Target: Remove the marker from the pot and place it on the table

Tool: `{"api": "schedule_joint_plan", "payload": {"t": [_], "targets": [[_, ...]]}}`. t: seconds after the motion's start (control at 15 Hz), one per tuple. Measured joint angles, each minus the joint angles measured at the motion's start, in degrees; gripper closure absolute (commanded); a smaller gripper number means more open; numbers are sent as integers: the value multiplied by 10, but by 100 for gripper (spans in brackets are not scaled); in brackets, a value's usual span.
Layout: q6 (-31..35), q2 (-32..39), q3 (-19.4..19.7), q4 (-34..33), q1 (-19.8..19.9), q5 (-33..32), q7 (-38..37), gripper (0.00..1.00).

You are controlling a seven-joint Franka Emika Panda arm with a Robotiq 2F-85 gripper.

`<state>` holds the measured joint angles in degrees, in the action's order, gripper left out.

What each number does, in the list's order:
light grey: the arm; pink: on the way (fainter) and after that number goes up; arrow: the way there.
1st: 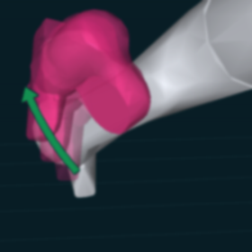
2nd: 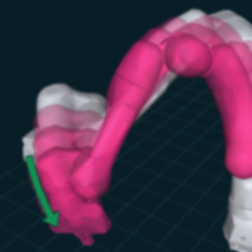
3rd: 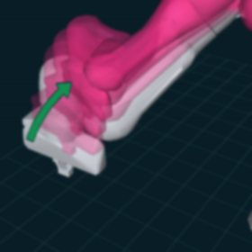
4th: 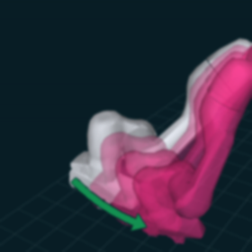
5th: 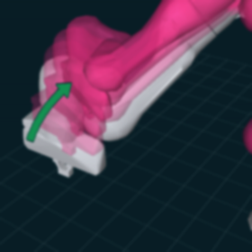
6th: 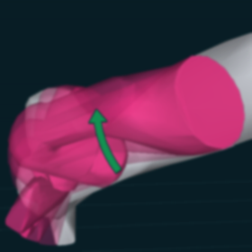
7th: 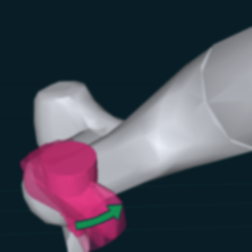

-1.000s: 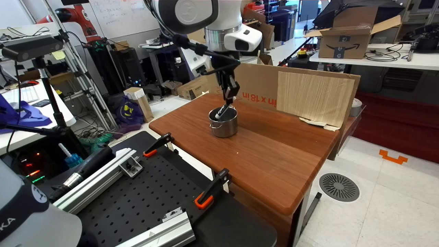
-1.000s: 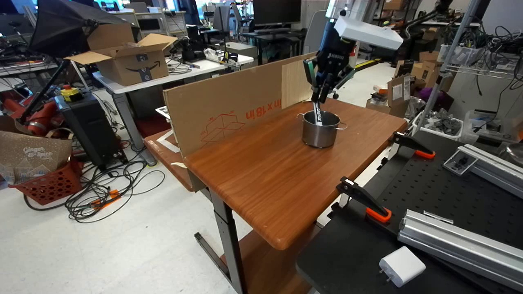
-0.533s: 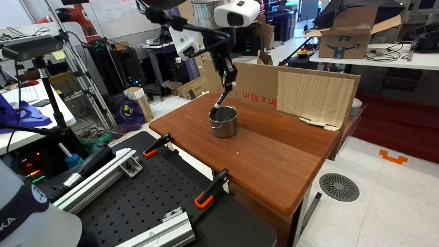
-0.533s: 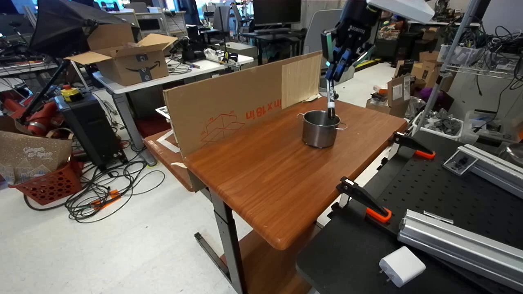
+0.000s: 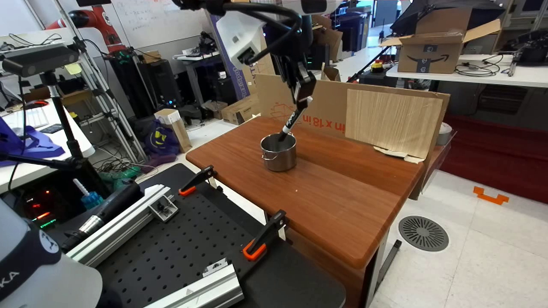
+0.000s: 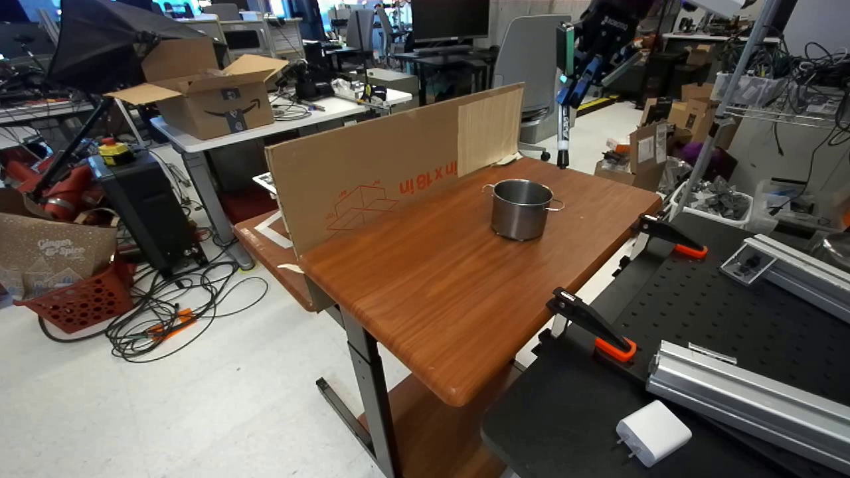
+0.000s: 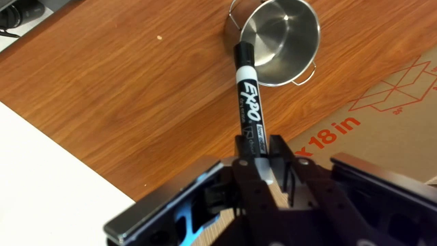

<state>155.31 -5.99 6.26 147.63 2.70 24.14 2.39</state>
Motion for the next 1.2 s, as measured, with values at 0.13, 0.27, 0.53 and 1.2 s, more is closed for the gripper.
{"api": "schedule_joint_plan", "payload": {"t": [0.13, 0.27, 0.53, 1.2], "targets": [[0, 3, 12, 3, 0, 12, 26, 95], [0, 11, 21, 4, 1, 25, 50, 95], [0, 42, 29, -1, 1, 50, 92, 95], [0, 168, 15, -81, -1, 111, 176, 95]]}}
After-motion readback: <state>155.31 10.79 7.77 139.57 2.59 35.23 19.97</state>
